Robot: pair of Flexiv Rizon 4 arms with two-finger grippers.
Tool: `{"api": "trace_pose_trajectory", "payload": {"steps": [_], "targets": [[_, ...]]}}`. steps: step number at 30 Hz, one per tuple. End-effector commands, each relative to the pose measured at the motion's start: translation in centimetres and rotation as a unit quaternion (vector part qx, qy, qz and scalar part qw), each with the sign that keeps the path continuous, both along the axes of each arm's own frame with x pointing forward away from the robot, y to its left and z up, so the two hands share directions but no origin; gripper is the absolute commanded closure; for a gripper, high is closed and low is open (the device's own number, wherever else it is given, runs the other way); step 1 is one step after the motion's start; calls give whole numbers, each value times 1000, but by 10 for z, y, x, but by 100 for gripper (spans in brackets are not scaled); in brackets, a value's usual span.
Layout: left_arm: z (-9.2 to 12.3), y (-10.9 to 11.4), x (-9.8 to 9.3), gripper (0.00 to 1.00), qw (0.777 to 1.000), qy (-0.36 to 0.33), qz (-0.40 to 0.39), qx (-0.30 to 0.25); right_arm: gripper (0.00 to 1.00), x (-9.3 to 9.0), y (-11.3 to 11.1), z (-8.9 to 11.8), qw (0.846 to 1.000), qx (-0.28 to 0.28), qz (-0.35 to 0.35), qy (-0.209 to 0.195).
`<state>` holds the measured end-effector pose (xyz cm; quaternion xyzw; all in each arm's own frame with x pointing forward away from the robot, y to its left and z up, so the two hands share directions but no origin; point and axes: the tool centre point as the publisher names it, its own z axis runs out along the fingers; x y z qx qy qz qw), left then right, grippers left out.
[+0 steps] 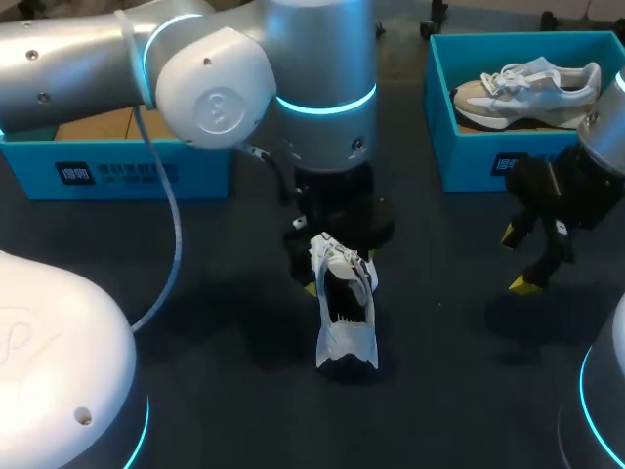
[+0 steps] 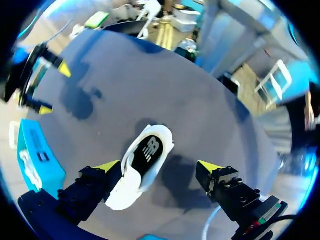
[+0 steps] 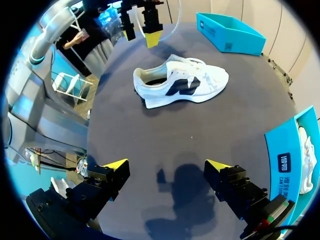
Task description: Take the shoe out of the shoebox, open the shoe tongue, remove and reinsert the insole, then place the shoe into the shoebox
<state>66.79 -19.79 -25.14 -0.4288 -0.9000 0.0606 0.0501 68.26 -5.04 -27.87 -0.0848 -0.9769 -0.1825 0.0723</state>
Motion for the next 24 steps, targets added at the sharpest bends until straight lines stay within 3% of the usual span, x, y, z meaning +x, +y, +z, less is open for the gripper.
{"api": "trace_pose_trajectory", "payload": {"steps": [1, 7, 12, 24], "targets": [[1, -5, 0, 0, 977, 20, 210, 43, 0, 0, 0, 0, 1000, -1, 0, 0], [-18, -7, -20, 0, 946, 42, 319, 41, 0, 0, 0, 0, 1000, -1, 0, 0], [-28, -7, -32, 0, 928, 47, 367, 41, 0, 0, 0, 0, 1000, -1, 0, 0], [-67, -13, -41, 0, 909, 3, 414, 49, 0, 0, 0, 0, 1000, -1, 0, 0]]}}
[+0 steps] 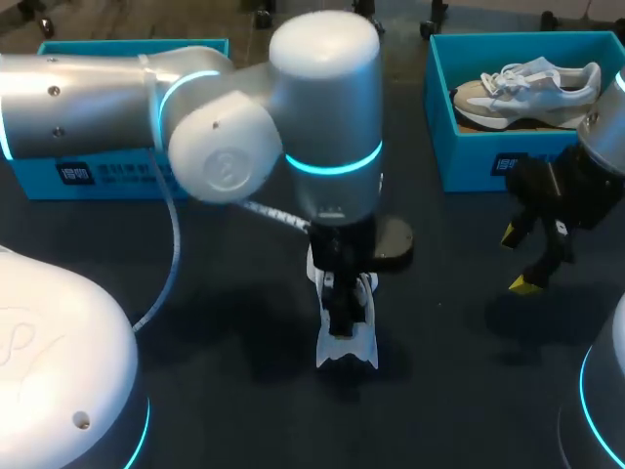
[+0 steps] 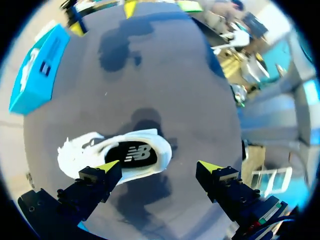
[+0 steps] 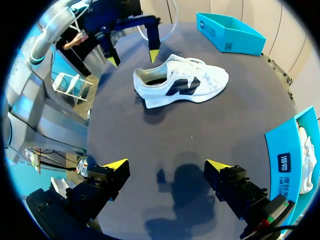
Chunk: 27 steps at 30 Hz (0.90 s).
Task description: Take the shoe out of the shoebox, open the shoe tongue, remove and reinsert the insole, then place the shoe into the shoebox
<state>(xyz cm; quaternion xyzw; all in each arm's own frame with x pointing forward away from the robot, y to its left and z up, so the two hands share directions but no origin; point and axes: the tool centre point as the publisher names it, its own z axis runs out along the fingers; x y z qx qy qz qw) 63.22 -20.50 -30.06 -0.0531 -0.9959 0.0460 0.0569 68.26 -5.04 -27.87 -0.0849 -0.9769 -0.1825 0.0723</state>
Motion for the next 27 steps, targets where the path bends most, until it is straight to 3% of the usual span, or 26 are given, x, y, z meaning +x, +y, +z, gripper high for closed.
{"api": "trace_pose_trajectory", "payload": {"steps": [1, 19, 22, 24, 27], "targets": [[-21, -7, -6, 0, 999, -13, 38, 15, 0, 0, 0, 0, 1000, -1, 0, 0], [-66, -8, -19, 3, 999, -9, 40, 23, 0, 0, 0, 0, 1000, -1, 0, 0], [-71, -8, -20, 9, 999, -8, 43, 30, 0, 0, 0, 0, 1000, -1, 0, 0], [-76, -8, -20, 27, 998, -7, 44, 34, 0, 0, 0, 0, 1000, -1, 0, 0], [-83, -8, -20, 35, 998, -1, 46, 39, 0, 0, 0, 0, 1000, -1, 0, 0]]}}
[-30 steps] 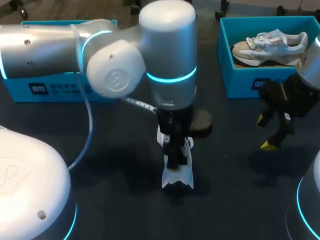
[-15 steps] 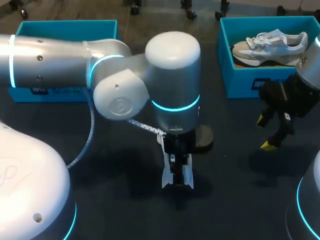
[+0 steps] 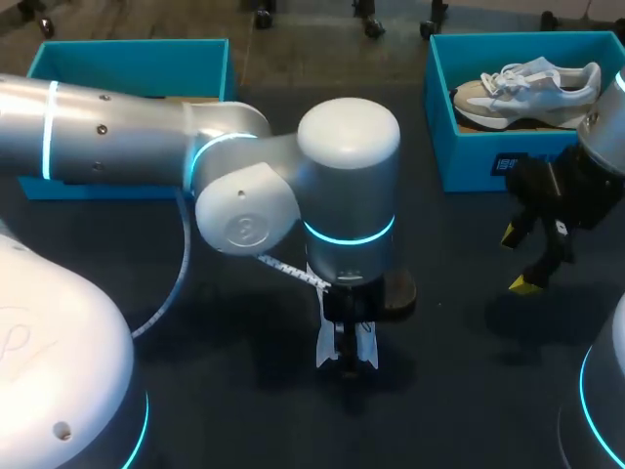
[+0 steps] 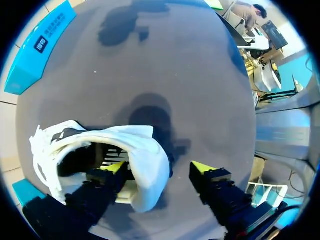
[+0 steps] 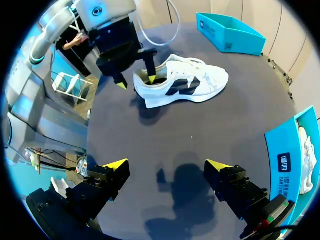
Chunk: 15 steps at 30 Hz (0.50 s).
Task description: Take the shoe out of the shoebox, open the shoe tongue, remove and reinsert the insole, then place the shoe into the shoebox
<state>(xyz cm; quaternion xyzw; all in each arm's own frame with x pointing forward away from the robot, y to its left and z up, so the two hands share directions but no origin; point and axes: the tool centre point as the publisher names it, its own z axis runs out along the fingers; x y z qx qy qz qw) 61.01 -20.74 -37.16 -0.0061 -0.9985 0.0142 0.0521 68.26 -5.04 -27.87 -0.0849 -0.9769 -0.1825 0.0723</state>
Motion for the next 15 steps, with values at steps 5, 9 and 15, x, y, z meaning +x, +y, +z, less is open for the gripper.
{"api": "trace_pose_trajectory", "payload": {"steps": [5, 9, 15], "targets": [[-22, -6, -1, 85, 1000, 1, 6, 23, 0, 0, 0, 0, 1000, -1, 0, 0], [-25, -6, 1, 100, 1000, 4, 8, 30, 0, 0, 0, 0, 1000, -1, 0, 0], [-15, -5, 3, 100, 1000, 5, 3, 29, 0, 0, 0, 0, 1000, -1, 0, 0]]}}
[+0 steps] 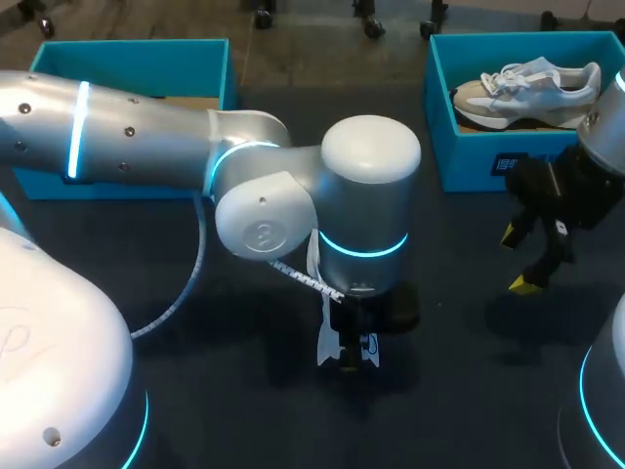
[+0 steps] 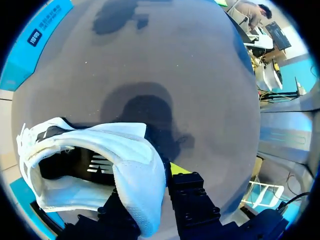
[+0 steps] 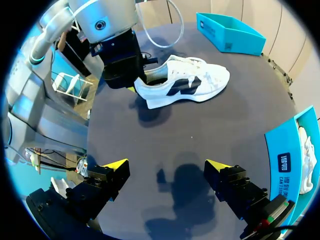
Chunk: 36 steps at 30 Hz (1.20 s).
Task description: Take the shoe out of the shoebox, open the shoe tongue, remove and reinsert the insole, then place the shoe into the shoebox
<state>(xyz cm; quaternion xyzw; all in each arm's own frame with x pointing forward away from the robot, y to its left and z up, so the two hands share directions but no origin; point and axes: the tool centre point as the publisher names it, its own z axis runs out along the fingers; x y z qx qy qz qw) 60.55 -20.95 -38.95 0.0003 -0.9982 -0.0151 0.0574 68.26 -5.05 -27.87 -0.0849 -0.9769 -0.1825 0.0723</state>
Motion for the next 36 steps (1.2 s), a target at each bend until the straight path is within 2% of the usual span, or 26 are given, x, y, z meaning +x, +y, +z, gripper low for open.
{"api": "trace_pose_trajectory", "payload": {"steps": [1, 6, 10, 11, 15, 20, 24, 31, 34, 36], "targets": [[6, -3, 8, 100, 1000, 3, -4, -3, 0, 0, 0, 0, 1000, -1, 0, 0], [23, 2, 14, 100, 1000, 7, -9, -12, 0, 0, 0, 0, 1000, -1, 0, 0], [44, 9, 27, 100, 1000, 4, -15, -20, 0, 0, 0, 0, 1000, -1, 0, 0], [56, 13, 35, 100, 1000, 0, -20, -24, 0, 0, 0, 0, 1000, -1, 0, 0], [81, 22, 53, 100, 999, -10, -31, -27, 0, 0, 0, 0, 1000, -1, 0, 0], [116, 32, 85, 100, 999, -16, -44, -21, 0, 0, 0, 0, 1000, -1, 0, 0], [144, 42, 113, 100, 996, 12, -85, -10, 0, 0, 0, 0, 1000, -1, 0, 0], [214, 66, 178, 100, 993, 52, -104, -14, 0, 0, 0, 0, 1000, -1, 0, 0], [243, 72, 206, 100, 995, 57, -79, -10, 0, 0, 0, 0, 1000, -1, 0, 0], [243, 72, 206, 100, 995, 57, -79, -10, 0, 0, 0, 0, 1000, -1, 0, 0]]}}
